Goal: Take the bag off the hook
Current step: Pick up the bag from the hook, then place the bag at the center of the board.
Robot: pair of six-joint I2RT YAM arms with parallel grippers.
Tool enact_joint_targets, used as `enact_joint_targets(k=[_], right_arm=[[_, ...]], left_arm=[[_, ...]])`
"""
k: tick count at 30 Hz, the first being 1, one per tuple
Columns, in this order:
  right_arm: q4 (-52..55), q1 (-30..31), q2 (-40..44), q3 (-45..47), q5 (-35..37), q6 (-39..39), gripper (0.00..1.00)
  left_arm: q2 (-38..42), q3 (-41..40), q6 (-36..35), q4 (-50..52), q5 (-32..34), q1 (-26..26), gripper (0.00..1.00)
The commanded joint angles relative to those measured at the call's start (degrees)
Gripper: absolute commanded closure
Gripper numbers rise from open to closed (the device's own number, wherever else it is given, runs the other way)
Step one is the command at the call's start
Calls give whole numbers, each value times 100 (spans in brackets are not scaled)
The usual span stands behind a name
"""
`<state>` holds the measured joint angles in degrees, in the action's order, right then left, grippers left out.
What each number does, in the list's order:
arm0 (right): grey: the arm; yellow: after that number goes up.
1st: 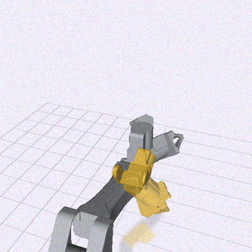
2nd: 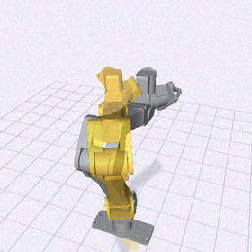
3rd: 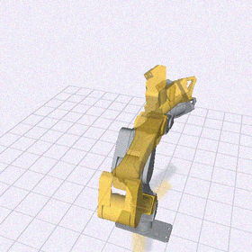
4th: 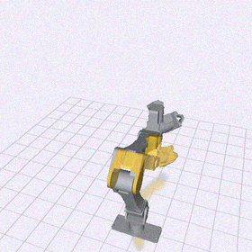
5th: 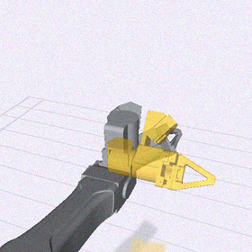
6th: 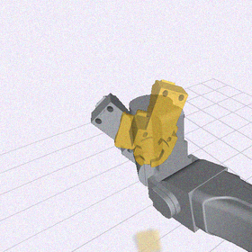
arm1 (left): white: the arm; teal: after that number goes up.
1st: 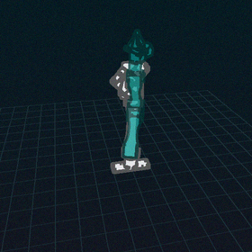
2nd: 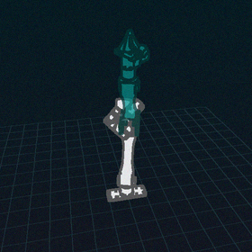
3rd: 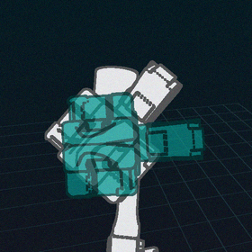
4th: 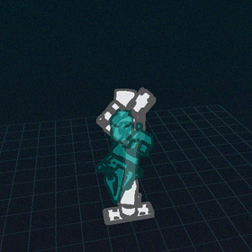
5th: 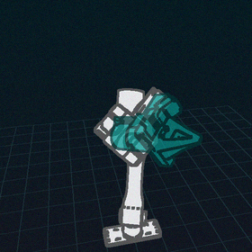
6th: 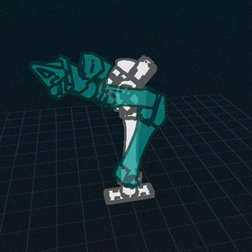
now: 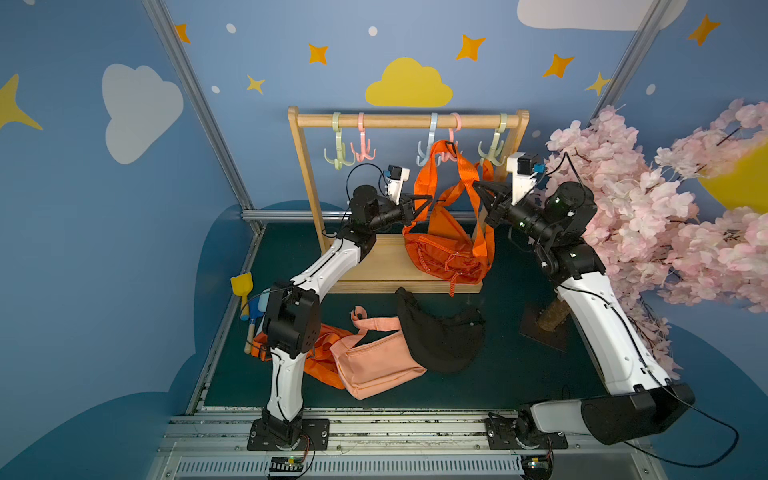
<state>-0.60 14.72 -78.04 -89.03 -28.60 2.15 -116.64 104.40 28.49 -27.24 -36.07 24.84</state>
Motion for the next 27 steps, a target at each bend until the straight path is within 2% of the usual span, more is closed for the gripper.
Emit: enact_joint_targets(k=[1, 10, 18, 27], right_arm=[[-163, 52, 119, -110, 149, -171, 100], [66, 161, -212, -659, 79, -235, 100], [227, 327, 212, -336, 237, -482, 100], [-178, 597, 975, 454, 603, -510, 100]], left_arm=[[303, 36, -146, -310, -4, 27, 96], [235, 527, -194, -117, -90, 30, 96], [939, -240, -564, -149, -140, 40, 96], [1847, -1098, -1104, -48, -504, 124, 96]])
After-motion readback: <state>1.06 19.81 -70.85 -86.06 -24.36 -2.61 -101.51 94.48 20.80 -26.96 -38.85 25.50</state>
